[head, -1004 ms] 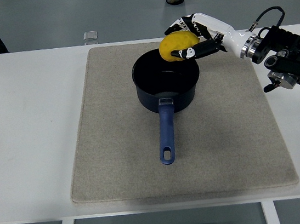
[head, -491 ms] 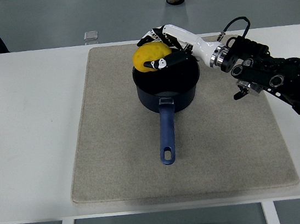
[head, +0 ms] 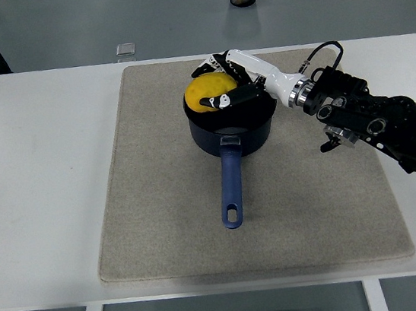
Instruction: Put the potato in the blue pot
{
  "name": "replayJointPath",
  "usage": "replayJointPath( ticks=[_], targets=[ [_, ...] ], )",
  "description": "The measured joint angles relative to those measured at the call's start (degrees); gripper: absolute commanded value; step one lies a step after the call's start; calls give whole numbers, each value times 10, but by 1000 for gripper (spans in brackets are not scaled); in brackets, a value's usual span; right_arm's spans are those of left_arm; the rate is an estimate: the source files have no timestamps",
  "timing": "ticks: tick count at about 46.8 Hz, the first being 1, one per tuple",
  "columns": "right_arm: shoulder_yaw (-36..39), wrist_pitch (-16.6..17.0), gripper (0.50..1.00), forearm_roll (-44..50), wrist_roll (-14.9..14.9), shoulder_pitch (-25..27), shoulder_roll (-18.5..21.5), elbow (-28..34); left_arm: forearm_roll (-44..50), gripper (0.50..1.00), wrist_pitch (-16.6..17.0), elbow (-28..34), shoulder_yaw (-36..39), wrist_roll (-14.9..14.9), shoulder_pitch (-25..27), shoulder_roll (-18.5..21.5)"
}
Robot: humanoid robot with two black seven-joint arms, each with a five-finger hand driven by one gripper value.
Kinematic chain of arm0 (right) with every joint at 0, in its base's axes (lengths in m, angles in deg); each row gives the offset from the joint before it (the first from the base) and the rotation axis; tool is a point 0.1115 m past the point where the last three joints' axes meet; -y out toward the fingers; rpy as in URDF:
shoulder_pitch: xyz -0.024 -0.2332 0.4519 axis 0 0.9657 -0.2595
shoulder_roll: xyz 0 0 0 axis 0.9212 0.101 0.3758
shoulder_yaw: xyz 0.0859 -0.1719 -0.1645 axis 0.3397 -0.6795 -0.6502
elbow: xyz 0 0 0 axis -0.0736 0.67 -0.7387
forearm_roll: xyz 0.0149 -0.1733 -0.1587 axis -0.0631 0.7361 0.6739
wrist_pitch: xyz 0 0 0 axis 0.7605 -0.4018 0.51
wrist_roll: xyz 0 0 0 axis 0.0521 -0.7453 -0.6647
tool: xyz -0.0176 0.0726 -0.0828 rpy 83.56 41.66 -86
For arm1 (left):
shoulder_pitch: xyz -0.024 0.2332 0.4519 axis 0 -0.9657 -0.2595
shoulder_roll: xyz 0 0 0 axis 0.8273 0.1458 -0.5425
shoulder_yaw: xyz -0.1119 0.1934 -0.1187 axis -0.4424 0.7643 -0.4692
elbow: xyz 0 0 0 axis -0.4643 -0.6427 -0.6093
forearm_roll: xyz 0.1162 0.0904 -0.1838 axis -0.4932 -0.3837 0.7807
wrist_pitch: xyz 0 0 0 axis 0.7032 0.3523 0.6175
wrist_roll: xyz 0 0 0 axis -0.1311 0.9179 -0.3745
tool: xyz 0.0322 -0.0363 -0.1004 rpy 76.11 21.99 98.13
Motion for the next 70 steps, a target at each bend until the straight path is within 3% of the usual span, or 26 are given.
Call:
replayJointPath(
  ticks=[11, 17, 29, 32, 37, 70],
  targets=[
    [0, 2, 797, 0, -1, 1, 0, 0, 0, 996, 0, 0, 0, 0, 0, 0],
    [0, 2, 854, -1, -4, 2, -1, 0, 0, 996, 0, 0, 0, 0, 0, 0],
    [1, 2, 862, -1, -6, 1, -2, 0, 0, 996, 0, -1, 0, 0, 0, 0],
    [1, 2, 903, -3, -7, 0, -4, 0, 0, 996, 0, -1, 0, 0, 0, 0],
    [1, 3, 913, -10, -7, -3, -7, 0, 0, 996, 0, -1, 0, 0, 0, 0],
    [1, 14, 917, -82, -18, -37, -44, -1, 0, 996, 0, -1, 0, 0, 0, 0]
  ],
)
